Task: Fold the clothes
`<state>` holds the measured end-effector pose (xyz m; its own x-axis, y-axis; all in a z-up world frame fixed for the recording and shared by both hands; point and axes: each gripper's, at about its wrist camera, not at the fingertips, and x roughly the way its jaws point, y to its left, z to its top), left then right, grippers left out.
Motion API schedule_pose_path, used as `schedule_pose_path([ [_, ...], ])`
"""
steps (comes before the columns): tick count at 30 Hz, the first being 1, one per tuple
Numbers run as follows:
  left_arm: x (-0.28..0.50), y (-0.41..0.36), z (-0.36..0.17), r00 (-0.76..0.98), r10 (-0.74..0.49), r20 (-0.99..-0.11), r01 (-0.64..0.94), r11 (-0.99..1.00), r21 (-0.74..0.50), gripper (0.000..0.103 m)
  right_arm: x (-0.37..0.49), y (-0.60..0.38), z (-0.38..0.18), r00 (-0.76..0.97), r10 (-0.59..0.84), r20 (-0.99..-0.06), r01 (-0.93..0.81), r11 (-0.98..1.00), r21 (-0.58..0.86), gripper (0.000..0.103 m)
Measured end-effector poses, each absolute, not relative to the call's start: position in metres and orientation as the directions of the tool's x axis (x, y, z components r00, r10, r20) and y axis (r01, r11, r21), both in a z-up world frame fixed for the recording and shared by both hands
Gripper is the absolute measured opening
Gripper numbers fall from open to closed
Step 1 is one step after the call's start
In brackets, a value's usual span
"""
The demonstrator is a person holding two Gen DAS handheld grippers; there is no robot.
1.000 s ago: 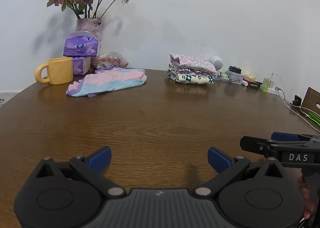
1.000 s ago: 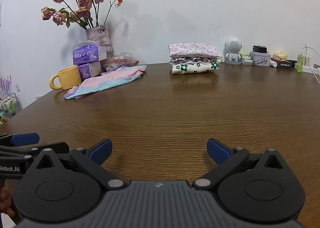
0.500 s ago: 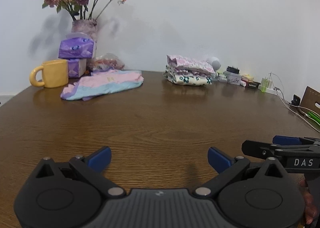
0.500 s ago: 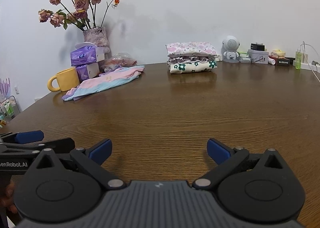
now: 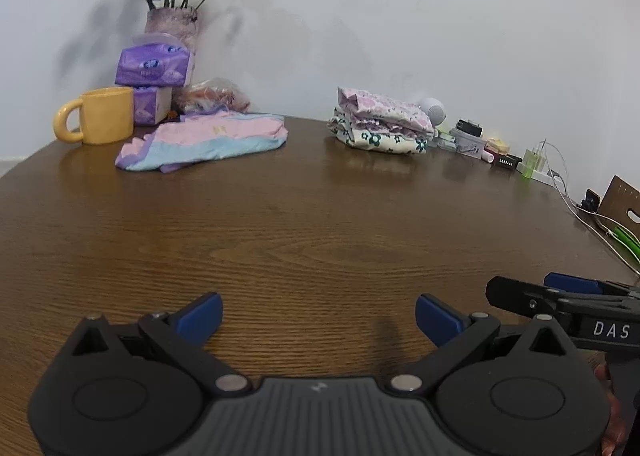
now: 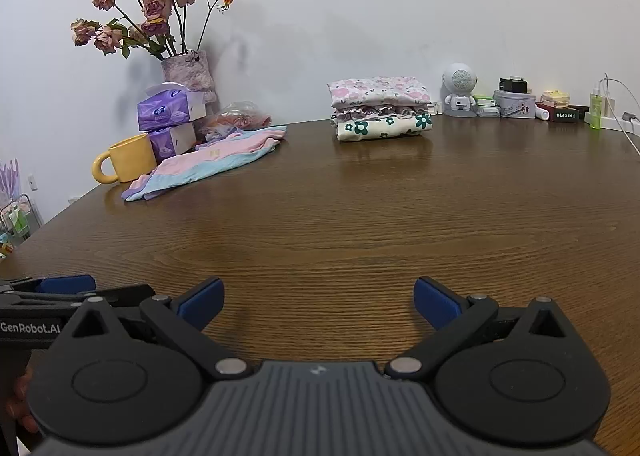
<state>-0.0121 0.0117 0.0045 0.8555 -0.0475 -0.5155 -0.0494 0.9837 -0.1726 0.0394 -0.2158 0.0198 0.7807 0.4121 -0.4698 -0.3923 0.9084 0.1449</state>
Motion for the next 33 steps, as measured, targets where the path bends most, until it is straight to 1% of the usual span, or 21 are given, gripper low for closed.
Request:
schedule_pose_path([
  [33,-0.0110,0.0108,0.0033,0.853,-0.061,-0.518,-0.031,0.985,-0.167,0.103,0.0409,-0.2156,0.0202,0.774,0.414,-0.480,-0.392,0.908,0.150,0.103],
])
